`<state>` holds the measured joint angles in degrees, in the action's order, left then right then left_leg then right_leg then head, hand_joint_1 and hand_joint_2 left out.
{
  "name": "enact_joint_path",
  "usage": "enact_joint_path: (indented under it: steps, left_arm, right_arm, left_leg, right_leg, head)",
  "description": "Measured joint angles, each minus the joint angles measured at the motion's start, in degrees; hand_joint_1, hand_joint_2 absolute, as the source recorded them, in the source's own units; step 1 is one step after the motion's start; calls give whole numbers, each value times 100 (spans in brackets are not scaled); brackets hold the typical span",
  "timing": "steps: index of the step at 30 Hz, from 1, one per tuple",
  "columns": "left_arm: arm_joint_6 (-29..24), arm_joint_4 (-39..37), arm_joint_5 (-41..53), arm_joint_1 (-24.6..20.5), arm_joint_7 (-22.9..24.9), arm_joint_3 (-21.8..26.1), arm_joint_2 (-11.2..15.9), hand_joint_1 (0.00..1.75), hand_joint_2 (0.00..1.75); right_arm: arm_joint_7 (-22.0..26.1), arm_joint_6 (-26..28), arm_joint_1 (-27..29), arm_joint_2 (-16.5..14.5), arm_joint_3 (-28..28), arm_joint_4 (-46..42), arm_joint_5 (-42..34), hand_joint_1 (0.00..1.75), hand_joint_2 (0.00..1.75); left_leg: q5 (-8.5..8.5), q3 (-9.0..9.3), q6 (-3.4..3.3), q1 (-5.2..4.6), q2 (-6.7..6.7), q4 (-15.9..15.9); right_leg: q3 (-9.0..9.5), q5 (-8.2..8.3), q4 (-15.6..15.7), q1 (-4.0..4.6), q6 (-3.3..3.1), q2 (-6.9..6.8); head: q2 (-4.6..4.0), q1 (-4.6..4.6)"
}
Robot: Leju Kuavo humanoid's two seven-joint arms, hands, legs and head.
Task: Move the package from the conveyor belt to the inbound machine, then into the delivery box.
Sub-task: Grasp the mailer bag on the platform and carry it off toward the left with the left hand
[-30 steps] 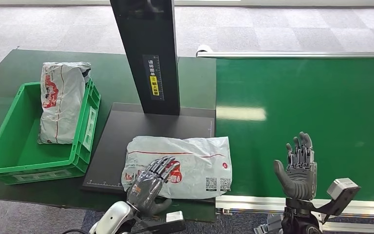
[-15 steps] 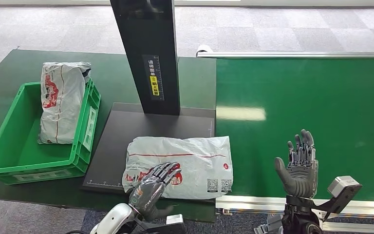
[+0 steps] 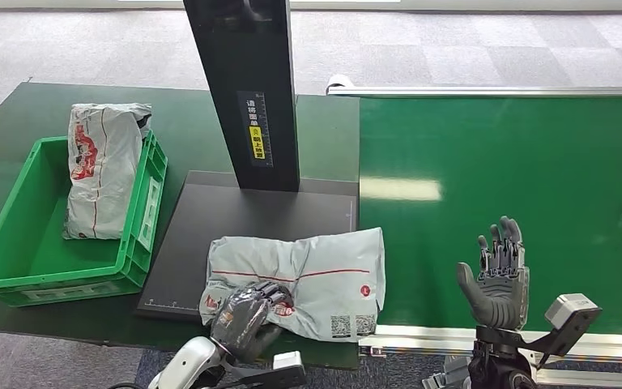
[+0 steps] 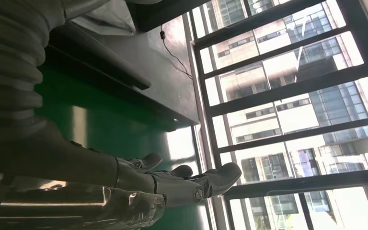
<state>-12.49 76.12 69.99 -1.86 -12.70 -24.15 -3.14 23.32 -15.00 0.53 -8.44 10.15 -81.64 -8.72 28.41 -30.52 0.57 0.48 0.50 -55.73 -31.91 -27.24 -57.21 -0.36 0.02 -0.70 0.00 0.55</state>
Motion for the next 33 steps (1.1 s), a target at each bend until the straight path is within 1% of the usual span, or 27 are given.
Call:
enact_joint_path:
  steps: [9,14,16,20,22,24,26,28,29,33]
  left_arm:
    - [-43,91,16,20,21,27,-3,175,175]
    - [-145,135,-105,56,-45,66,-3,175,175]
    - [-265,193,-207,84,-139,85,3,175,175]
    - [-778,556,-325,130,-316,183,57,175,175]
    - [-844,625,-323,131,-325,204,71,175,175]
    - [-987,858,-265,114,-330,287,110,175,175]
    - [-1389,1422,-85,-24,-287,568,273,175,175]
    - [-1739,1860,-59,-317,-222,901,507,175,175]
    - [-1816,1964,-137,-490,-205,1045,619,175,175]
    - [-1828,2155,-253,-1102,-76,1718,1012,175,175]
  right_arm:
    - [52,5,122,0,9,-73,1,0,175]
    - [59,5,147,0,10,-96,1,0,175]
    - [65,7,161,0,10,-112,1,0,175]
    - [93,22,221,-1,12,-165,-3,0,175]
    - [97,25,230,-2,12,-172,-4,0,175]
    - [100,36,248,-5,15,-179,-10,0,175]
    - [138,48,271,-26,29,-185,-16,0,175]
    - [186,49,258,-50,42,-184,-19,0,175]
    - [197,49,241,-54,42,-184,-30,0,175]
    - [199,74,203,-46,12,-170,-149,0,175]
  left_leg:
    - [0,0,0,0,1,0]
    - [0,1,0,0,1,0]
    - [0,0,0,0,1,0]
    - [0,-2,0,1,0,0]
    - [0,-2,0,1,0,0]
    - [0,-2,0,1,0,0]
    - [-2,-1,1,2,0,1]
    - [-7,-1,2,4,-2,1]
    - [-9,-1,2,5,-3,1]
    - [-14,0,4,6,0,1]
  right_leg:
    - [0,0,0,0,0,0]
    - [0,0,0,0,0,0]
    - [0,0,0,0,0,0]
    - [-3,0,0,1,0,0]
    - [-3,0,0,1,0,0]
    - [-3,0,0,1,0,0]
    - [-2,0,-1,2,-1,0]
    - [-1,2,-3,4,-2,0]
    - [0,2,-3,5,-4,-1]
    - [1,4,-7,6,-6,0]
  head:
    - [0,-1]
    - [0,-1]
    - [0,0]
    - [0,0]
    - [0,0]
    - [0,1]
    - [0,0]
    - [0,-1]
    - [0,-1]
    - [0,-2]
